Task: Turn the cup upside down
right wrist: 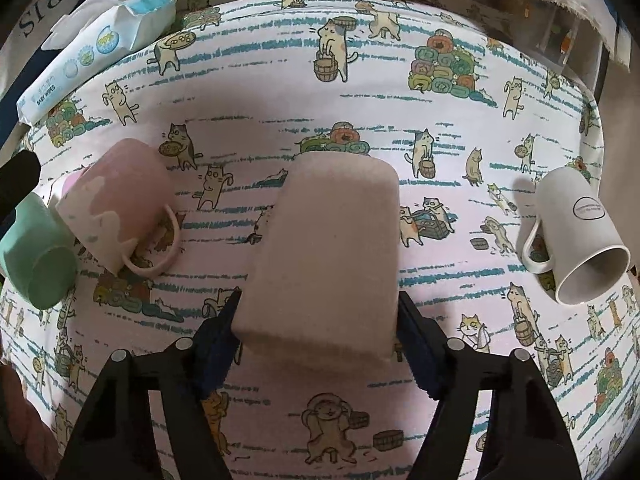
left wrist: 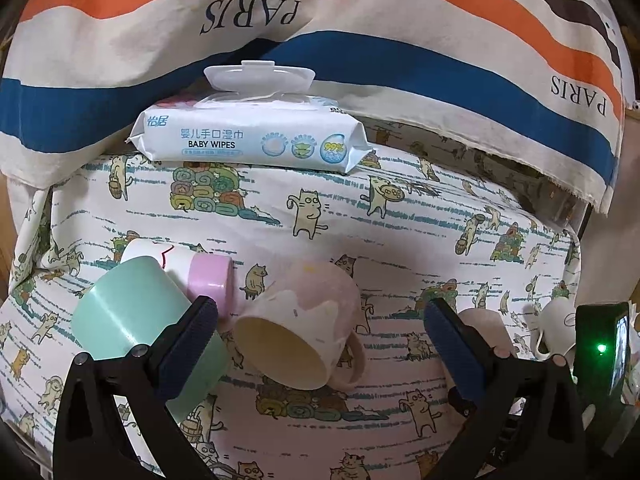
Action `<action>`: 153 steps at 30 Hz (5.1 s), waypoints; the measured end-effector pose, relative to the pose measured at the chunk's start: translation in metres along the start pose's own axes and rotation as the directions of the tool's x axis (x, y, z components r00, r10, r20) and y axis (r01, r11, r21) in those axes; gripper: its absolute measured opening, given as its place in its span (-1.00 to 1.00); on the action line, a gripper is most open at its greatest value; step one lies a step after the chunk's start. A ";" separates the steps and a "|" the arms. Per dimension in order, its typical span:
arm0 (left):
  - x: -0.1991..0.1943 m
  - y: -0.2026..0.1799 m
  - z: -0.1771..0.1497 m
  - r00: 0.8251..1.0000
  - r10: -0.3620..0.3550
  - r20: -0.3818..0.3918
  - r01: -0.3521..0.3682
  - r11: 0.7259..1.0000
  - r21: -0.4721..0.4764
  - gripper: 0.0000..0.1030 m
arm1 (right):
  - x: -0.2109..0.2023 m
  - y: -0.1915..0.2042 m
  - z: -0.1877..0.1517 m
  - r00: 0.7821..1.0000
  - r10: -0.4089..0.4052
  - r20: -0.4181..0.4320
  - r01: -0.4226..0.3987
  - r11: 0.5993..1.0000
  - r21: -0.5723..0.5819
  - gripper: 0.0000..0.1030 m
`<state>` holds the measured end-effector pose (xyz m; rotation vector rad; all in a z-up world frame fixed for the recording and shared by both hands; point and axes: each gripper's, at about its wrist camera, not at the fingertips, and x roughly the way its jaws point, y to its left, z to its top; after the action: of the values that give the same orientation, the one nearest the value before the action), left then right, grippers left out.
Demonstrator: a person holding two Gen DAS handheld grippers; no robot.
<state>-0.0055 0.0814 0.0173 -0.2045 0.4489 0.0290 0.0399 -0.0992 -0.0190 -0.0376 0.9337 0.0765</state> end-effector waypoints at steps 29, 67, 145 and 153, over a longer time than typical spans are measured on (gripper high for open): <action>-0.002 -0.004 -0.002 1.000 0.000 0.013 0.000 1.000 0.011 0.99 | -0.057 -0.028 0.018 0.988 0.026 0.155 -0.023 1.000 -0.018 0.33; 0.010 -0.011 -0.009 0.998 -0.015 -0.055 0.017 0.999 0.033 0.99 | -0.014 -0.005 0.046 0.991 0.060 0.119 -0.050 0.995 -0.084 0.34; -0.004 -0.071 -0.033 0.989 0.006 0.151 -0.036 0.980 0.198 0.99 | -0.061 -0.092 -0.009 0.838 0.087 0.539 -0.054 0.996 -0.076 0.99; -0.002 -0.070 -0.033 0.990 0.011 0.141 -0.038 0.981 0.190 0.99 | -0.061 -0.092 -0.009 0.838 0.084 0.538 -0.052 0.996 -0.076 0.99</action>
<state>-0.0167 0.0061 0.0026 -0.0059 0.3121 0.0233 0.0041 -0.1947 0.0244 -0.0344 0.3607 0.1716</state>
